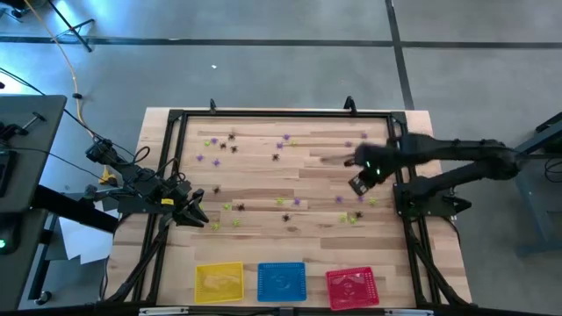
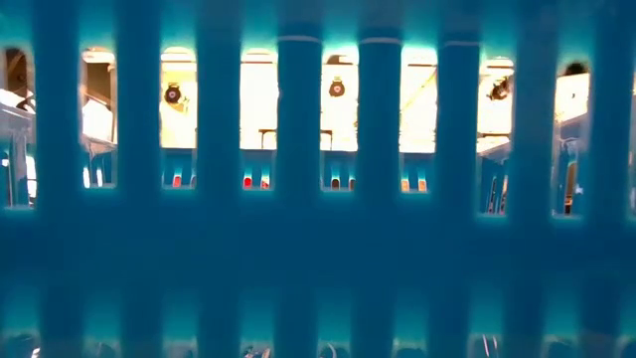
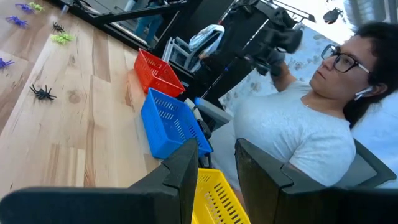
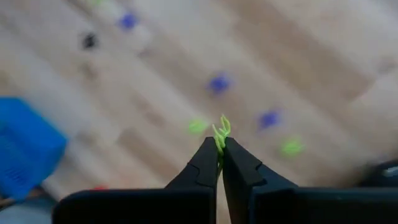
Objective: Sort Halloween decoration
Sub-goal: Put the green spider toy into the red bin
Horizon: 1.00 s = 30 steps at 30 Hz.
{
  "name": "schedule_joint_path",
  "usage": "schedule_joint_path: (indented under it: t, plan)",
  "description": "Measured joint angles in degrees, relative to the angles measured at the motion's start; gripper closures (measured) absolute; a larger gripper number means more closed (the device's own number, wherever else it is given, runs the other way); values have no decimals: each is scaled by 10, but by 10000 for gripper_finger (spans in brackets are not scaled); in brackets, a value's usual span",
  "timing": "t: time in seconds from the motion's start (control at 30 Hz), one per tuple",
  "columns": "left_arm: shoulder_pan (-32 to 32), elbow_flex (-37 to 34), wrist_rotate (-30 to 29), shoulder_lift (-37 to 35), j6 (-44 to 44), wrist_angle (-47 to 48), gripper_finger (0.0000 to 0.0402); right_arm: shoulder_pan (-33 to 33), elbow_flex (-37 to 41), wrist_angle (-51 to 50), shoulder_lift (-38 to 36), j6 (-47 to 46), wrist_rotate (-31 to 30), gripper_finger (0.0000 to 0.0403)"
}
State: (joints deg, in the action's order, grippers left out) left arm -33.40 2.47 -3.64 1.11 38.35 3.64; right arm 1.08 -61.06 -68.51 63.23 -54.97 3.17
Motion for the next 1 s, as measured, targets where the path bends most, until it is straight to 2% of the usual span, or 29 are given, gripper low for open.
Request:
schedule_joint_path:
  t: [0.27, 0.47, 0.57, 0.7, 0.9, 1.0]
  plan:
    - [0, 0, 0, 0, 0, 0, 307, 253, 0, 162, 40, -217, 16, 402]
    - [0, 0, 0, 0, 0, 0, 307, 377, 0, 311, 112, -350, 16, 403]
    - [0, 0, 0, 0, 0, 0, 307, 410, 0, 356, 156, -400, 27, 403]
    - [0, 0, 0, 0, 0, 0, 307, 436, 0, 370, 209, -436, 42, 403]
    - [0, 0, 0, 0, 0, 0, 307, 438, 0, 371, 259, -450, 43, 403]
    - [0, 0, 0, 0, 0, 0, 307, 429, 0, 371, 280, -469, 62, 403]
